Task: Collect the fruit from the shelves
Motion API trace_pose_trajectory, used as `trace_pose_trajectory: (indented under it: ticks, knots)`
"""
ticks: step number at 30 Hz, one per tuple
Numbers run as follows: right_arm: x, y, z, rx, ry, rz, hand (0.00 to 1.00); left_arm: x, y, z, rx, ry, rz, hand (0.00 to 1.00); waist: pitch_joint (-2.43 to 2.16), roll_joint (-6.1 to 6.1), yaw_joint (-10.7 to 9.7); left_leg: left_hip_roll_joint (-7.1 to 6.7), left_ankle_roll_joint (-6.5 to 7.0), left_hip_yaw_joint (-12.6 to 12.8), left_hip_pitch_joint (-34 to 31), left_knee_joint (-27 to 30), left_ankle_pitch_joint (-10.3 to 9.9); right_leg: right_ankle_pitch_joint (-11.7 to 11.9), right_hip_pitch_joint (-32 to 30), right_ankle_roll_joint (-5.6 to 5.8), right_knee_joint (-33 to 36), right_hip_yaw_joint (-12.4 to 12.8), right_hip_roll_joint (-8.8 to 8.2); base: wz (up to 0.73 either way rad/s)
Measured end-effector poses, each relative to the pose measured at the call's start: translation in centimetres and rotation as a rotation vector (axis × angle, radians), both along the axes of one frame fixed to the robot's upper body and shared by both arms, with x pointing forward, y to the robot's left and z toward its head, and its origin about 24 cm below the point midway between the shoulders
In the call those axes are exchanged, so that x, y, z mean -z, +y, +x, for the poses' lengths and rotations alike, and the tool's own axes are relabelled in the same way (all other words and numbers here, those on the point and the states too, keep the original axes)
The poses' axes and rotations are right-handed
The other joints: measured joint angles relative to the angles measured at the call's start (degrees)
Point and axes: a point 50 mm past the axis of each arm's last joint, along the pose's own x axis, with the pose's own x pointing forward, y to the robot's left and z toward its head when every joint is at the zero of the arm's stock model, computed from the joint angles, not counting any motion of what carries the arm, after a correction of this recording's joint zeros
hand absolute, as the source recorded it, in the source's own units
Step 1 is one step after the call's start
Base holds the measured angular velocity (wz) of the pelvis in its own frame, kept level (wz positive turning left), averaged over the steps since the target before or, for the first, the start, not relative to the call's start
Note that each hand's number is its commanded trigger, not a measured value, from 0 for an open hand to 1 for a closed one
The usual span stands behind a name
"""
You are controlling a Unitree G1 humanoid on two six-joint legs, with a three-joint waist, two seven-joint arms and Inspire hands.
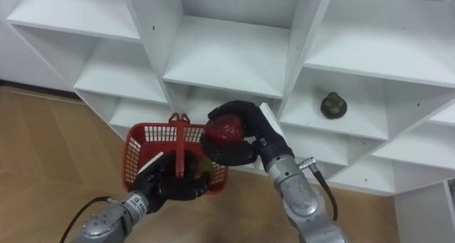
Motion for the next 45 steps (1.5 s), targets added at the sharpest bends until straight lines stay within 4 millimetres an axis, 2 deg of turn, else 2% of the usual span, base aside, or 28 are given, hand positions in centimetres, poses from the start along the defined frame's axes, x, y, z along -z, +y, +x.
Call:
trace_pose_trajectory:
  ticks: [5, 12, 38, 39, 40, 43, 45]
  knots:
    - [0.1, 0.3, -0.1, -0.027, 0.006, -0.004, 1.00, -0.3, -0.6, 0.0, 0.033, -0.013, -0.014, 1.00, -0.02, 0.38, -0.7, 0.04, -0.06, 0.0, -0.3, 0.0, 0.0, 0.3, 0.1, -0.01, -0.7, 0.3, 0.26, 0.00]
    - [0.4, 0.3, -0.5, -0.033, 0.015, -0.019, 1.00, -0.9, -1.6, 0.1, 0.061, -0.023, -0.128, 1.00, -0.02, 0.55, -1.6, 0.09, -0.17, -0.2, -0.3, 0.0, -0.1, 0.3, -0.1, -0.03, -0.6, 0.1, 0.25, 0.00]
    - [-0.1, -0.1, -0.2, 0.037, -0.023, 0.030, 1.00, -2.3, -1.5, 0.6, 0.094, -0.077, -0.166, 1.00, 0.07, 0.71, -2.6, 0.35, -0.22, 0.6, -1.1, 0.0, -0.2, 0.3, -1.2, -0.05, -0.6, 0.5, 0.29, 0.00]
    - [-0.1, -0.1, -0.2, 0.037, -0.024, 0.030, 0.80, -2.3, -1.6, 0.6, 0.094, -0.079, -0.167, 1.00, 0.07, 0.73, -2.6, 0.35, -0.23, 0.7, -1.1, 0.0, -0.2, 0.3, -1.2, -0.05, -0.6, 0.5, 0.32, 0.00]
    - [-0.1, -0.1, -0.2, 0.037, -0.025, 0.030, 0.51, -2.3, -1.6, 0.6, 0.095, -0.080, -0.167, 1.00, 0.06, 0.76, -2.6, 0.35, -0.24, 0.7, -1.1, 0.0, -0.2, 0.3, -1.2, -0.06, -0.6, 0.5, 0.35, 0.00]
    - [-0.1, -0.1, -0.2, 0.037, -0.027, 0.029, 0.01, -2.4, -1.6, 0.6, 0.095, -0.081, -0.167, 1.00, 0.07, 0.85, -2.6, 0.40, -0.25, 0.8, -1.1, 0.0, -0.2, 0.4, -1.2, -0.12, -0.6, 0.6, 0.41, 0.00]
    - [-0.2, -0.2, -0.1, 0.039, -0.028, 0.028, 0.00, -2.4, -1.6, 0.6, 0.096, -0.082, -0.167, 1.00, 0.04, 0.97, -2.6, 0.41, -0.25, 0.8, -1.1, 0.0, -0.2, 0.4, -1.2, -0.13, -0.6, 0.6, 0.42, 0.00]
